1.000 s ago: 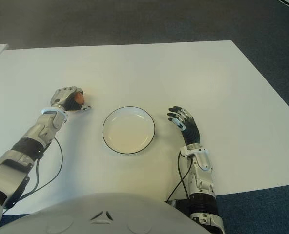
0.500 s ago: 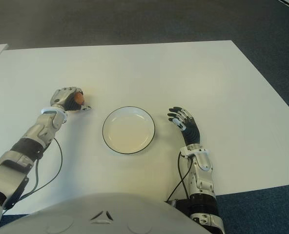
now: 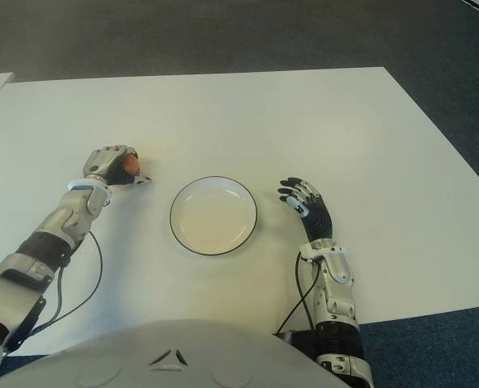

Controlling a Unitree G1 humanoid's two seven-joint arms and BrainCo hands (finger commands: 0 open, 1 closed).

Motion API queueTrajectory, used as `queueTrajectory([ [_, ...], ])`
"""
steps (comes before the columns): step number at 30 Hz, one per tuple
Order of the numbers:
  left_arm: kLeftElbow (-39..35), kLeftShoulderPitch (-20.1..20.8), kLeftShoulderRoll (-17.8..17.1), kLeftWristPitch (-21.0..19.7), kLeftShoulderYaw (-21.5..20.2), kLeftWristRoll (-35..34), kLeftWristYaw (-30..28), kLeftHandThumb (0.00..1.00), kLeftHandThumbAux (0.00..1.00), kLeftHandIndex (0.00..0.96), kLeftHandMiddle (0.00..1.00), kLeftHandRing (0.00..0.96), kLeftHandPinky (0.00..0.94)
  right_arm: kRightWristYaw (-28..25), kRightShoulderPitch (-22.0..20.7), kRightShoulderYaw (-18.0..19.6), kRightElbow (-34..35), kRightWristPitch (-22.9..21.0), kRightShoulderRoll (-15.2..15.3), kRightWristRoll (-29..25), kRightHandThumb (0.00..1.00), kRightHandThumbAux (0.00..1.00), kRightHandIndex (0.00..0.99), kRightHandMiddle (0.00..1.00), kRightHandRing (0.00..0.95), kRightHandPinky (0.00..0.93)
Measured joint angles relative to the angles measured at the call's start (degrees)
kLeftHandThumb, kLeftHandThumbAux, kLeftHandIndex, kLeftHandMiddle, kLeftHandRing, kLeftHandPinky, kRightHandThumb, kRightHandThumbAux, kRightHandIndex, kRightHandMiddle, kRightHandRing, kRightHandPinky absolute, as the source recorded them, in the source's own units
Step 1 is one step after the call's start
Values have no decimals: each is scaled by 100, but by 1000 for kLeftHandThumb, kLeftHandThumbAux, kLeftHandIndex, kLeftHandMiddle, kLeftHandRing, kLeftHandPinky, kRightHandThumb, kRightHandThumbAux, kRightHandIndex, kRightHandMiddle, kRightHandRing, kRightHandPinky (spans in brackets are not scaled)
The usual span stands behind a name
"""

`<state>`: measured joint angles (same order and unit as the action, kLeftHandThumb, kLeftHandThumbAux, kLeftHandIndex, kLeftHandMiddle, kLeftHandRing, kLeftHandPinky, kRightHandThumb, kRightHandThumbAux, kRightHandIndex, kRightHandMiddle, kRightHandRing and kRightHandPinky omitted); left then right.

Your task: Put the apples into the plate.

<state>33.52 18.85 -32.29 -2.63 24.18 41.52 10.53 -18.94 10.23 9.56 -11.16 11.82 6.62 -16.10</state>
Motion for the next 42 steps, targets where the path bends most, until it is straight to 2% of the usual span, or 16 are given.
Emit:
queueTrajectory([
  [7,-1327,-363,-425,-47,-401,-155,-630,746,695,444,807,815,809,0,1,69,45,45,52,9,325,645,270,330,325,330],
  [15,-2974,-353,-927,-313,-1099,-150,-1321,746,696,443,809,816,807,3,-7,55,-49,26,76,22,301,640,267,330,321,325],
  [22,-3998,-392,-961,-293,-1318,-54,-1451,749,695,443,826,831,822,-57,-13,39,-83,35,122,34,303,620,254,318,312,319],
  [30,-4426,-405,-946,-214,-1443,-91,-1822,752,695,443,847,846,828,-135,-42,43,-176,99,140,25,311,611,252,321,317,325],
  [36,-4464,-398,-949,-224,-1475,-88,-2126,752,695,443,845,839,812,-157,-52,52,-219,147,141,22,308,607,258,320,315,328],
  [42,-4490,-399,-942,-247,-1477,27,-2196,751,696,443,845,837,808,-157,-59,52,-229,160,143,24,302,605,253,314,309,320],
])
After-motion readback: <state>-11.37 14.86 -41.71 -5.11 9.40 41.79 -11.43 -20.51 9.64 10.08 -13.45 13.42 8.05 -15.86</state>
